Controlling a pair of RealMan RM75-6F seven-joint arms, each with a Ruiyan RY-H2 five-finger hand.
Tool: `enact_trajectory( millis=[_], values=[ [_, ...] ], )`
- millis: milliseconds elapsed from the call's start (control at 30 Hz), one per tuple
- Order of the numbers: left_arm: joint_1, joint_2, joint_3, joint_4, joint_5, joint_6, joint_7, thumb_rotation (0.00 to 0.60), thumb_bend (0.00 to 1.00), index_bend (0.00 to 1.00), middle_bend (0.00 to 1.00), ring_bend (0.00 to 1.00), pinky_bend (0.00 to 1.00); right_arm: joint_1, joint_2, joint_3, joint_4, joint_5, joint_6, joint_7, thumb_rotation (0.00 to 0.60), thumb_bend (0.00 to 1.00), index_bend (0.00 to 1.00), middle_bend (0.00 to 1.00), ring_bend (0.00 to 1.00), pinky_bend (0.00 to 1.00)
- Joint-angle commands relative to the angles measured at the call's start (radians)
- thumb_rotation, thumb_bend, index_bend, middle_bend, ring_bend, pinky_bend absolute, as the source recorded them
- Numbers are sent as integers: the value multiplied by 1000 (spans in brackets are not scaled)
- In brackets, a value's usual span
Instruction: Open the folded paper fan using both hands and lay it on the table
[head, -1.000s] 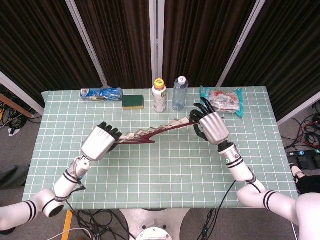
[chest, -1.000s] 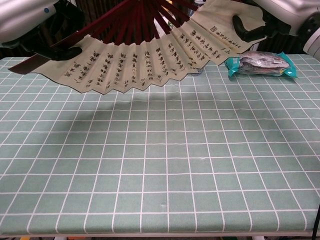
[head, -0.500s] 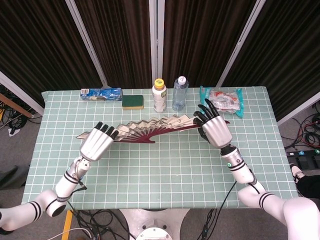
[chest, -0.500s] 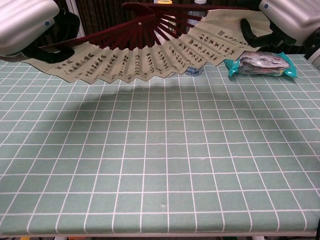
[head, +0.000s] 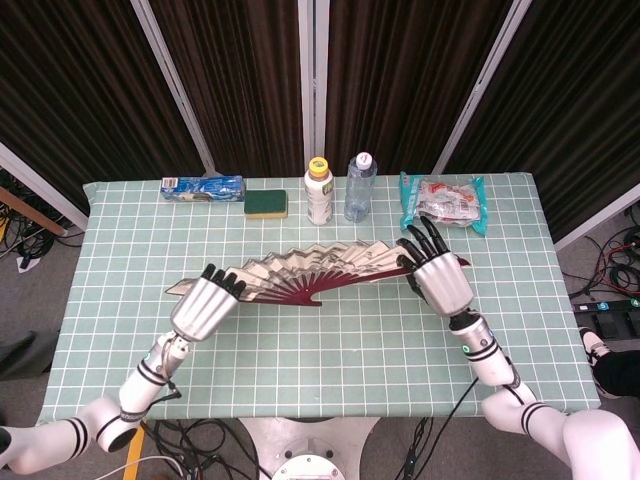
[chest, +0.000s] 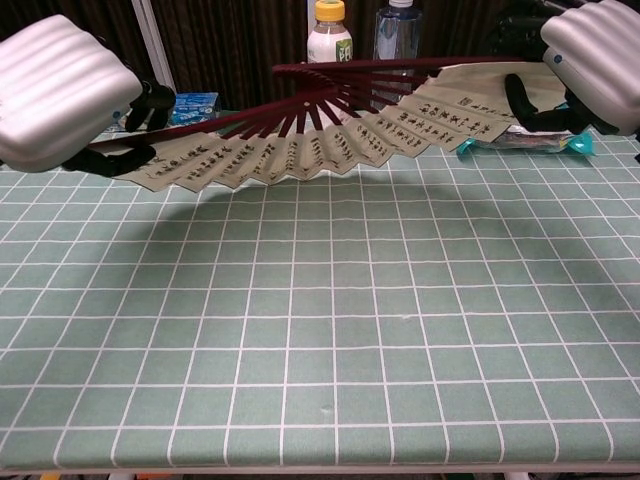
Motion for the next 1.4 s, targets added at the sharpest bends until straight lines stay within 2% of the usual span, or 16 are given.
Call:
enact_trajectory(
  millis=[33,267,500,633,800,933,1033,1200,1300,1400],
  values=[
    [13,-3,0,-46,-29,-28,29,600,316,523,576,627,574,-18,-7,-9,5,-4,14,-15,600,665,509,279,102,0],
    [22,1,1,-142,-85,-94,100,600,262,432,523,576,541,-74,6,-40,-46,-8,15,-99,600,628,389,223,20,0],
    [28,4,-4,-236,-163,-159,161,600,113,313,451,505,499,-152,43,-75,-174,35,-47,-189,600,590,220,136,0,0],
    [28,9,-10,-296,-229,-207,185,600,6,238,369,388,439,-178,67,-88,-233,60,-95,-214,600,538,138,99,0,0],
    [21,27,-25,-384,-351,-284,206,600,0,143,239,203,350,-184,110,-81,-318,96,-168,-237,600,386,47,41,0,0],
    [4,58,-42,-445,-438,-346,168,600,0,94,147,61,256,-182,150,-66,-386,117,-203,-259,600,327,6,15,0,0],
    [-19,91,-62,-478,-501,-408,110,600,0,67,121,25,212,-181,184,-55,-440,131,-225,-261,600,295,0,3,0,0],
    [-51,178,-105,-516,-560,-557,-157,600,0,54,112,24,166,-185,245,-38,-506,153,-252,-234,600,203,0,1,0,0],
    [-66,232,-123,-516,-535,-640,-327,600,0,54,112,24,148,-188,274,-24,-520,162,-255,-207,600,117,0,2,0,0],
    [-73,260,-131,-497,-476,-685,-477,600,0,54,112,24,140,-193,305,-14,-542,178,-269,-166,600,77,0,2,0,0]
  ],
)
